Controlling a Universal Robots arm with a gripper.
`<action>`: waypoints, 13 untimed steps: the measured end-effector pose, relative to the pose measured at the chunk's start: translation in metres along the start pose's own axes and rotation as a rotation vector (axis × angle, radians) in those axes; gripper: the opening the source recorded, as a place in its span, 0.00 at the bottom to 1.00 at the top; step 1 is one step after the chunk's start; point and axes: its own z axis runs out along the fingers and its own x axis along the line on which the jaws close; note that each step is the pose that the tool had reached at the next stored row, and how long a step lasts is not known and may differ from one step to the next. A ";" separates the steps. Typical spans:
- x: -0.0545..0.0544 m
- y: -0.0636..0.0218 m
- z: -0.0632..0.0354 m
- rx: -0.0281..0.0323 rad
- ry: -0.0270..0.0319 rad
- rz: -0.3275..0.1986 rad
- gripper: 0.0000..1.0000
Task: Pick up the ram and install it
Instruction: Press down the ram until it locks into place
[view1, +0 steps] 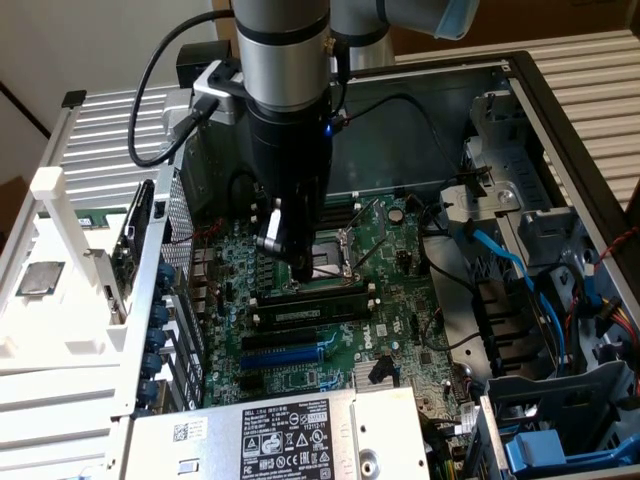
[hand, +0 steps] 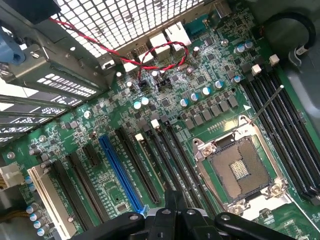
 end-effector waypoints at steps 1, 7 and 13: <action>0.000 -0.0002 0.0000 0.0017 0.0003 0.008 0.10; -0.002 -0.0016 0.0000 0.0120 -0.0013 0.060 0.10; -0.003 -0.0030 -0.0001 0.0195 -0.0031 0.102 0.10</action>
